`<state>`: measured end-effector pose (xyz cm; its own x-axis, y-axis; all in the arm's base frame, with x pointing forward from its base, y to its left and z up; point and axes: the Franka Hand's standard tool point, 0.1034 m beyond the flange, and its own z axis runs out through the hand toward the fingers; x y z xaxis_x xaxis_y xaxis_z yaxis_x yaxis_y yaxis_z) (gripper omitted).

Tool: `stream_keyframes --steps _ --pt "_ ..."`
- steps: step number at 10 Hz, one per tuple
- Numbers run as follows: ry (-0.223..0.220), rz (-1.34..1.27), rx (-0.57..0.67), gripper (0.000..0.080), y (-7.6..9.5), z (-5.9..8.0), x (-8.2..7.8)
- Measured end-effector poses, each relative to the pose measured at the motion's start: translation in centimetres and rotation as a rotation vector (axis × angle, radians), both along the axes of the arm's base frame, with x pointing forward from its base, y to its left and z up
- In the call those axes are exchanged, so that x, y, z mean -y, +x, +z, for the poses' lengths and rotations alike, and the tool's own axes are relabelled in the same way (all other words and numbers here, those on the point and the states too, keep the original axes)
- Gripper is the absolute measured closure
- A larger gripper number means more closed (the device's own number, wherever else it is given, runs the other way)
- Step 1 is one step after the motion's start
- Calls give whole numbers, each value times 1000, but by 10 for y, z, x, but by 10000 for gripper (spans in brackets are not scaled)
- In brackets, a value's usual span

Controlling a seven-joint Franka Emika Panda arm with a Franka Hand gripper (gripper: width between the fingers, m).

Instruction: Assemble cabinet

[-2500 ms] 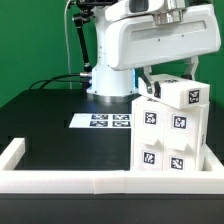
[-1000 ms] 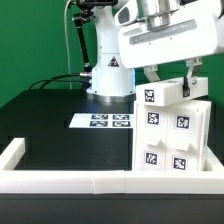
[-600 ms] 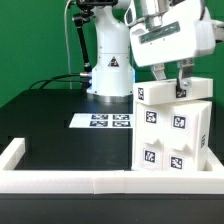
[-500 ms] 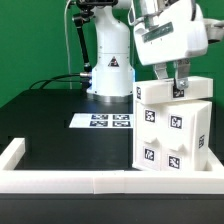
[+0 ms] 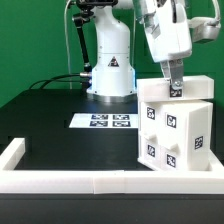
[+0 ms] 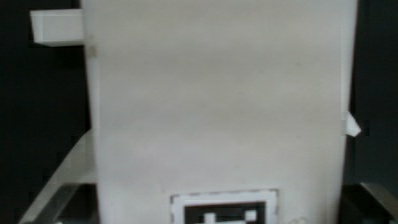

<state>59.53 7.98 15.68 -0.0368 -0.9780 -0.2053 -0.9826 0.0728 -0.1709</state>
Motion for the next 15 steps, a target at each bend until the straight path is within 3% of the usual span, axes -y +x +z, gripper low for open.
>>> stream_keyframes --steps 1,3,4,7,9,15 --pt "17 -25 -5 239 0 -1 -2" --pt "16 0 3 50 0 1 -4" --pt "27 6 17 15 0 9 -6" --pt "50 -9 46 2 2 30 -9" --pt "48 24 56 2 3 31 -9" --pt "-56 745 68 2 2 31 -21"
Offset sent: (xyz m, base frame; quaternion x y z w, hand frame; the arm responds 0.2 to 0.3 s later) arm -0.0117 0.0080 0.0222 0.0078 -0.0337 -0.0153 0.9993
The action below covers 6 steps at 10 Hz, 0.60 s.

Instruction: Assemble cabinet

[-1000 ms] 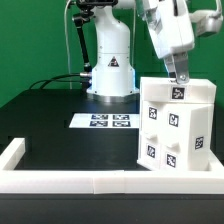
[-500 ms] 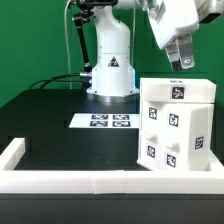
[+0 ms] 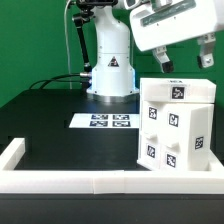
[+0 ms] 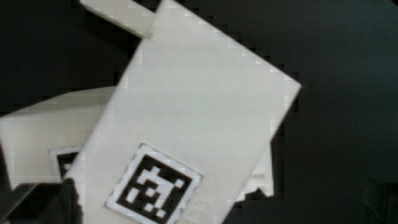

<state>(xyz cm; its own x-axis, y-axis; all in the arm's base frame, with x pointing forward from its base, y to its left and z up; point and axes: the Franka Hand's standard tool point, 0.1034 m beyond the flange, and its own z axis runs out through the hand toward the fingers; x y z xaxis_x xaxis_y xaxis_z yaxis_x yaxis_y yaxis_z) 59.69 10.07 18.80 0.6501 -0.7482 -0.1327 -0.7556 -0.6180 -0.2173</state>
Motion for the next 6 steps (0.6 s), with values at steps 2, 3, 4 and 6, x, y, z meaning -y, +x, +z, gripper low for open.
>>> stream_keyframes --steps 2,3,4,6 --pt "-12 134 43 2 1 -1 2" --pt "-17 184 55 2 1 -1 2" --pt "-33 303 83 2 1 -1 3" --pt "-96 609 138 2 0 -3 3"
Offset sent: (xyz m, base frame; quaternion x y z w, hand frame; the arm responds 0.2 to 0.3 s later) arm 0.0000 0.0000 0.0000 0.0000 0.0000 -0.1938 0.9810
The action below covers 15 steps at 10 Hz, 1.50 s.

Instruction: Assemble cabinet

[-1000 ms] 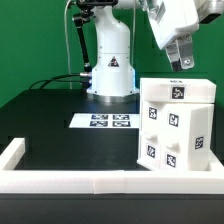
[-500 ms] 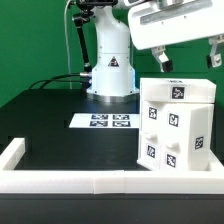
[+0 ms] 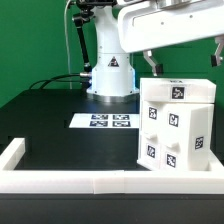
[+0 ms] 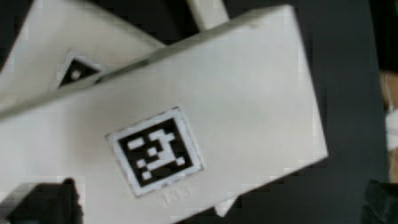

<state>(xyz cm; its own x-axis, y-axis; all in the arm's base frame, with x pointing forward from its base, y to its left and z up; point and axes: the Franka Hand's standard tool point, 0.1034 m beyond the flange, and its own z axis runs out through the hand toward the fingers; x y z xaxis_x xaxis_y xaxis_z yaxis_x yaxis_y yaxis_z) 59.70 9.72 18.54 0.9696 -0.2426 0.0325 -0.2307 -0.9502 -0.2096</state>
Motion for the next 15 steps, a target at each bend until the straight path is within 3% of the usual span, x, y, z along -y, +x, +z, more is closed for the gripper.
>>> stream_keyframes --steps 3,7,11,15 --pt "-87 423 48 2 0 -1 2" --pt "-112 699 87 2 -1 -1 4" --pt "-153 1137 133 2 -5 -11 2" --pt "-210 1472 89 2 -8 -21 6"
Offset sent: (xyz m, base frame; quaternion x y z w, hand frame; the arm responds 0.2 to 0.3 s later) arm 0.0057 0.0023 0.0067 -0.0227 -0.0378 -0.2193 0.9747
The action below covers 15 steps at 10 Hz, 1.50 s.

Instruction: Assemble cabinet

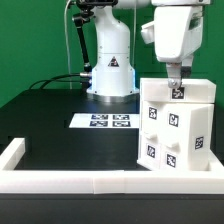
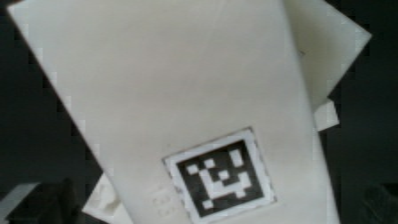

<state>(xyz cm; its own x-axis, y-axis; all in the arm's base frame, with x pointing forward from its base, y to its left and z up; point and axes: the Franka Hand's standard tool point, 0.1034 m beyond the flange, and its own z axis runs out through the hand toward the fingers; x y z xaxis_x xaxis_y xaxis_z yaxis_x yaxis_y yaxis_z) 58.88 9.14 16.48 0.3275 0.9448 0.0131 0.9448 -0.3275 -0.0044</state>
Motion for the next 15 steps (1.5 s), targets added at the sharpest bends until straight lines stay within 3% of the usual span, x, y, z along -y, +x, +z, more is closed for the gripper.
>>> stream_keyframes --steps 5,7,10,15 --pt "-13 142 -9 2 -2 -10 3" --pt "-13 141 -9 250 -2 -10 4" --pt "-11 95 -10 245 -2 -10 5" --pt "12 -388 -9 245 -1 -11 11"
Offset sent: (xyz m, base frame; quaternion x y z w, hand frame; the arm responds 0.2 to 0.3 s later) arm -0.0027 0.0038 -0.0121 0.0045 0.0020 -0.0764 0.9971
